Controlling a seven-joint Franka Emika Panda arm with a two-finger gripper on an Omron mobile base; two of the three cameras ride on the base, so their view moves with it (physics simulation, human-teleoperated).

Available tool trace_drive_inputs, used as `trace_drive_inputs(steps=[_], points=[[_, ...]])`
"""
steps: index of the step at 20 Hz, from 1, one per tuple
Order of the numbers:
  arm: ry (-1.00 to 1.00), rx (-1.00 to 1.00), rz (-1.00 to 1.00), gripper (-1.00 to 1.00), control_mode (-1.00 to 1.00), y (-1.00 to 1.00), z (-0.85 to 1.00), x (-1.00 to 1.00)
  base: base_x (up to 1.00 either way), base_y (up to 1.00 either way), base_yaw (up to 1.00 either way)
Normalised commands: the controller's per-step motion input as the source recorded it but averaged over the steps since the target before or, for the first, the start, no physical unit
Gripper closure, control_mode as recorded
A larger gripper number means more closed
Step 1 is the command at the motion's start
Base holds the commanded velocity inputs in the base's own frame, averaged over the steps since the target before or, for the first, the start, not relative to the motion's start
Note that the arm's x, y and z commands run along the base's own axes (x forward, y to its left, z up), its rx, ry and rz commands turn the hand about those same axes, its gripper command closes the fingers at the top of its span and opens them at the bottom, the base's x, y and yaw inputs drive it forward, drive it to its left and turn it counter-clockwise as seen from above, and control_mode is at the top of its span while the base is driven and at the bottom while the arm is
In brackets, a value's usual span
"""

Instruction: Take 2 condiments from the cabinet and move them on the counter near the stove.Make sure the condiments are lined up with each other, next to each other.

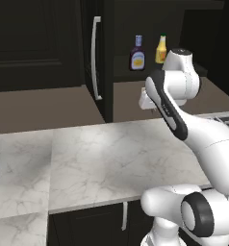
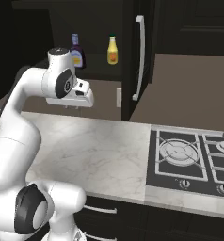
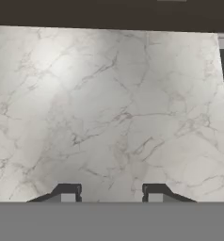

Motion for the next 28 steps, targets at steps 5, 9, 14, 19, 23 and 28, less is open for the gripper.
trace_drive_inputs(steps=[5,9,14,19,23,28], points=[[-0.07,0.00,0.04,-1.00,-1.00,0.22,0.00,0.00,0.00,0.00,0.00],[-0.46,-0.04,0.01,-1.00,-1.00,-0.01,0.38,0.00,0.00,0.00,0.00],[-0.39,0.00,0.00,-1.00,-1.00,-0.14,0.67,0.00,0.00,0.00,0.00],[-0.25,0.03,0.00,-1.00,-1.00,0.00,0.63,0.15,0.00,0.00,0.00],[-0.16,0.07,0.00,-1.00,-1.00,0.15,0.64,0.38,0.00,0.00,0.00],[-0.09,0.04,0.00,-1.00,-1.00,0.14,0.62,0.34,0.00,0.00,0.00]])
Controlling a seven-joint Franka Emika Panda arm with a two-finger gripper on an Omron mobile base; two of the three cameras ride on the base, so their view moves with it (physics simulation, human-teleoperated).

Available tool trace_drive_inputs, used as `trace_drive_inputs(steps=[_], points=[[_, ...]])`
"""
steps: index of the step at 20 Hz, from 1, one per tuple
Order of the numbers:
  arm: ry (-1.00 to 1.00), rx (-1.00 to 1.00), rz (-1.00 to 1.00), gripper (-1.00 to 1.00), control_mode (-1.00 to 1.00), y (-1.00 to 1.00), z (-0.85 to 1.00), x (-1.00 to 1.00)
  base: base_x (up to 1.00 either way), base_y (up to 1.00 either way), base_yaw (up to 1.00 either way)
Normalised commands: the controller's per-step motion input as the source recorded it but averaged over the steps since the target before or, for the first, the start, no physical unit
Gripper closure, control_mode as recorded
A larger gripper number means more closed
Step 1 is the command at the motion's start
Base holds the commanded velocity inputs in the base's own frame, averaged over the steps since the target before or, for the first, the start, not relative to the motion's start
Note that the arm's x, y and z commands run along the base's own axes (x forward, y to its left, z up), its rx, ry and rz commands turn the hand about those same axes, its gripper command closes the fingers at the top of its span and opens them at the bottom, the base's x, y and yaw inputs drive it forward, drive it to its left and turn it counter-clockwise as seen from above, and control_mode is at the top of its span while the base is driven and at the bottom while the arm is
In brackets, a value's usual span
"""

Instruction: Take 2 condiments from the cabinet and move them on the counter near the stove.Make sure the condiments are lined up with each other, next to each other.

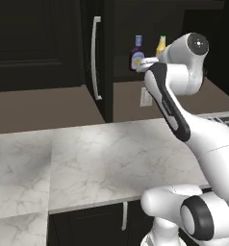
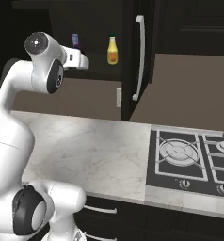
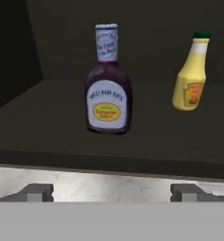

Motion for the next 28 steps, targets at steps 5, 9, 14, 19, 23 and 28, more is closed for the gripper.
trace_drive_inputs(steps=[5,9,14,19,23,28], points=[[-0.13,0.00,0.00,-1.00,-1.00,0.10,0.57,0.16,0.00,0.00,0.00],[-0.13,0.00,0.00,-1.00,-1.00,0.01,0.44,0.04,0.00,0.00,0.00],[-0.03,0.00,0.00,-1.00,-1.00,0.00,0.10,0.27,0.00,0.00,0.00],[0.00,0.00,0.00,-1.00,-1.00,0.00,-0.09,0.46,0.00,0.00,0.00],[0.00,0.00,0.00,-1.00,-1.00,0.00,0.00,0.32,0.00,0.00,0.00],[0.00,0.00,0.00,-1.00,-1.00,0.00,-0.07,0.42,0.00,0.00,0.00]])
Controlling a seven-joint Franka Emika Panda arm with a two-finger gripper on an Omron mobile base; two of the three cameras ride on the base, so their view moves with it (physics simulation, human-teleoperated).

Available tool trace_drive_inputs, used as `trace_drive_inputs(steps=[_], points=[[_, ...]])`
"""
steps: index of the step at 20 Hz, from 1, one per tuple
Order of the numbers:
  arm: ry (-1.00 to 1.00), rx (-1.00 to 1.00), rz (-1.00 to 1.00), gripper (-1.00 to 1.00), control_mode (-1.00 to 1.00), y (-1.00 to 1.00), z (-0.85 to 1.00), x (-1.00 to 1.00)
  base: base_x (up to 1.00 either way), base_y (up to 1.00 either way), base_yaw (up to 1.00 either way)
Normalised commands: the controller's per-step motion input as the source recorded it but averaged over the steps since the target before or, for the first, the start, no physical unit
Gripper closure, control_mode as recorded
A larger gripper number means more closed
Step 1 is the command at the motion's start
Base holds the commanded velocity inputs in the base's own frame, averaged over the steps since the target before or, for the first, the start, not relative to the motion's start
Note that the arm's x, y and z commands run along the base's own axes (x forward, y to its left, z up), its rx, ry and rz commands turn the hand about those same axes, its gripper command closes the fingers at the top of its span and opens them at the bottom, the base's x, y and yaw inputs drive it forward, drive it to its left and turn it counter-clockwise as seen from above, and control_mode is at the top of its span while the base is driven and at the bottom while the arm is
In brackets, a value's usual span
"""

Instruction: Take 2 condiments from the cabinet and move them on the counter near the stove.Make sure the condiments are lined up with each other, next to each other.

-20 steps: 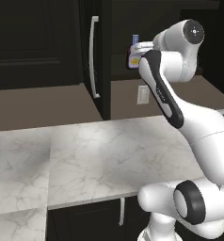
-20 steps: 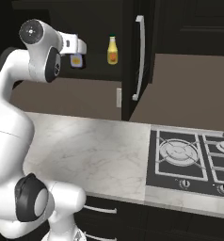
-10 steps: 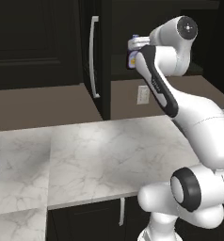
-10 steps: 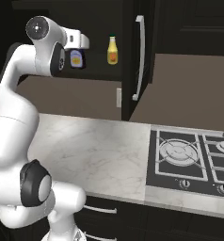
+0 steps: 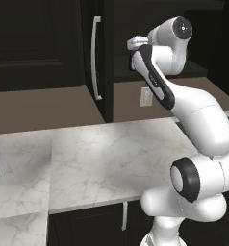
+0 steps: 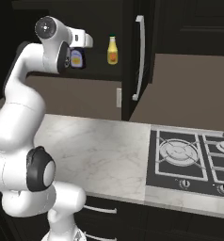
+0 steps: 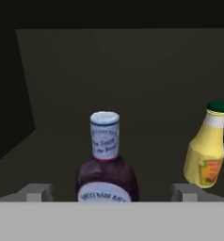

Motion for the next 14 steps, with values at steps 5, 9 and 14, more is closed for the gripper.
trace_drive_inputs(steps=[5,9,14], points=[[0.00,0.00,0.00,-1.00,-1.00,0.00,-0.15,0.41,0.00,0.00,0.00],[0.00,0.00,0.00,-1.00,-1.00,0.01,-0.02,0.30,0.00,0.00,0.00],[0.00,0.00,0.00,-1.00,-1.00,0.04,0.00,0.27,0.00,0.00,0.00]])
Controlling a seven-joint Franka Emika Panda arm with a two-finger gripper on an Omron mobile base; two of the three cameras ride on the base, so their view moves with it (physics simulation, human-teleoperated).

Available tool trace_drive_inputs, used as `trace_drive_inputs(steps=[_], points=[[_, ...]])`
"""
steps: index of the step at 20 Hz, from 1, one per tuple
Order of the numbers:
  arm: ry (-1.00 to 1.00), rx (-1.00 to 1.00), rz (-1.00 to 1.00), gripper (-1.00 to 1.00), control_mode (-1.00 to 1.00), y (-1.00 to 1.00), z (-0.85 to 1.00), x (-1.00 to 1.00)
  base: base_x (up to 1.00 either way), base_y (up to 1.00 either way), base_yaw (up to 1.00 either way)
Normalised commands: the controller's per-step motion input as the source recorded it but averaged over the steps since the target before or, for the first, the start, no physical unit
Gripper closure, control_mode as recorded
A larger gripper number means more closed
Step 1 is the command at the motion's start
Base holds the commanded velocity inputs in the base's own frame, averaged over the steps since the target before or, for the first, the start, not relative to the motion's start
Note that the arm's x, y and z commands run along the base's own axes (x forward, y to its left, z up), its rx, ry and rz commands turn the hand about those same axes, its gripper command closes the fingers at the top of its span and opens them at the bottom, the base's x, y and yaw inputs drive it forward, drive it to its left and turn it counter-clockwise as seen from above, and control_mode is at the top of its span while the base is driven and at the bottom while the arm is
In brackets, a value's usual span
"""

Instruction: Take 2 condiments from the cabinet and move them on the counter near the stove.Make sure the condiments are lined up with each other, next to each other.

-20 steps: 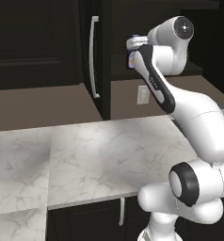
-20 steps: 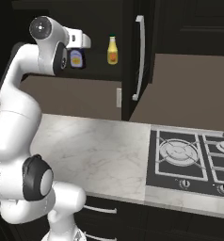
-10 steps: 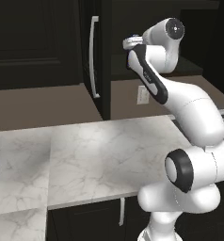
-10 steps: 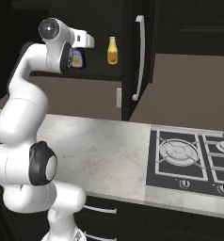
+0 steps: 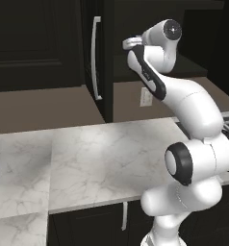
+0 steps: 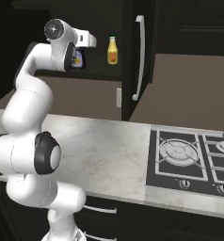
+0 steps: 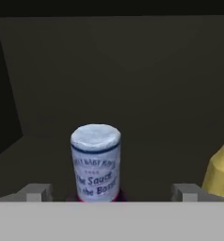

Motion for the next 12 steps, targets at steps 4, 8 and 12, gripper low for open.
trace_drive_inputs(steps=[4,8,12], points=[[0.00,0.00,0.00,-1.00,-1.00,0.06,0.00,0.33,0.00,0.00,0.00],[0.00,0.00,0.00,-1.00,-1.00,0.04,-0.01,0.31,0.00,0.00,0.00],[0.00,0.00,0.00,-1.00,-1.00,0.05,-0.01,0.28,0.00,0.00,0.00]])
